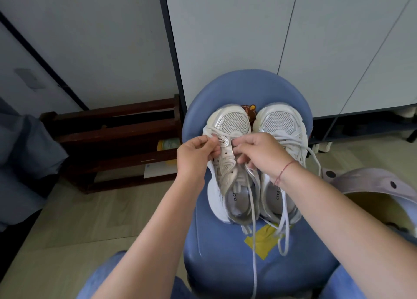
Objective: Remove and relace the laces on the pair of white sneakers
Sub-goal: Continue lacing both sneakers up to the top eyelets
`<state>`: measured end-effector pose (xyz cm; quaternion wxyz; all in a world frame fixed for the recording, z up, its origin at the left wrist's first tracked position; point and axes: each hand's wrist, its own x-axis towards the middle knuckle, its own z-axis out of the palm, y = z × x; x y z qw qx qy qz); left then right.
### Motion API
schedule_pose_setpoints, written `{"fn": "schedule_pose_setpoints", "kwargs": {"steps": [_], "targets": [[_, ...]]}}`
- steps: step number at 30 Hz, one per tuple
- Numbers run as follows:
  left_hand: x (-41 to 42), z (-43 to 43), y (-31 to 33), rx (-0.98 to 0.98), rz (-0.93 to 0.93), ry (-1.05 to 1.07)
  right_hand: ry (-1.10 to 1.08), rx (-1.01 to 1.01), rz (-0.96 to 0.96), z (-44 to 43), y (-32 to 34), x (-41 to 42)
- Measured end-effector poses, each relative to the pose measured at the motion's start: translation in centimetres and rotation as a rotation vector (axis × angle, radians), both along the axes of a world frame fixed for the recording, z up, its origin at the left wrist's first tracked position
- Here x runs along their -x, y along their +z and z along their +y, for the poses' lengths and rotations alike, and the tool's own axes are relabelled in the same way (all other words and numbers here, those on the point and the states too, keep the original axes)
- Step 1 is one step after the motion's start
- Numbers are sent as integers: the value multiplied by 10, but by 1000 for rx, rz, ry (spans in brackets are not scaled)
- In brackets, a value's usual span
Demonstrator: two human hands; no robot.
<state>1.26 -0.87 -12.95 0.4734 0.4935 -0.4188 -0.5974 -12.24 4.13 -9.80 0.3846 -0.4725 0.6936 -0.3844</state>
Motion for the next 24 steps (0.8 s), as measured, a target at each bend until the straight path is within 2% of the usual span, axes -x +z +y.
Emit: {"fn": "schedule_pose_setpoints", "kwargs": {"steps": [4,10,15,18,24], "targets": [[-1,0,-4,110,-217,7,-4,-51,-231,-4,1,2],[1,2,-2,303,-454,6,10,-55,-353,-4,2,4],[3,1,-4,275,-398,35,13,-63,-439,-3,5,5],[2,0,-5,253,-332,48,13,-59,-437,-1,6,5],[5,3,-4,275,-321,41,30,-62,-434,0,7,6]]}}
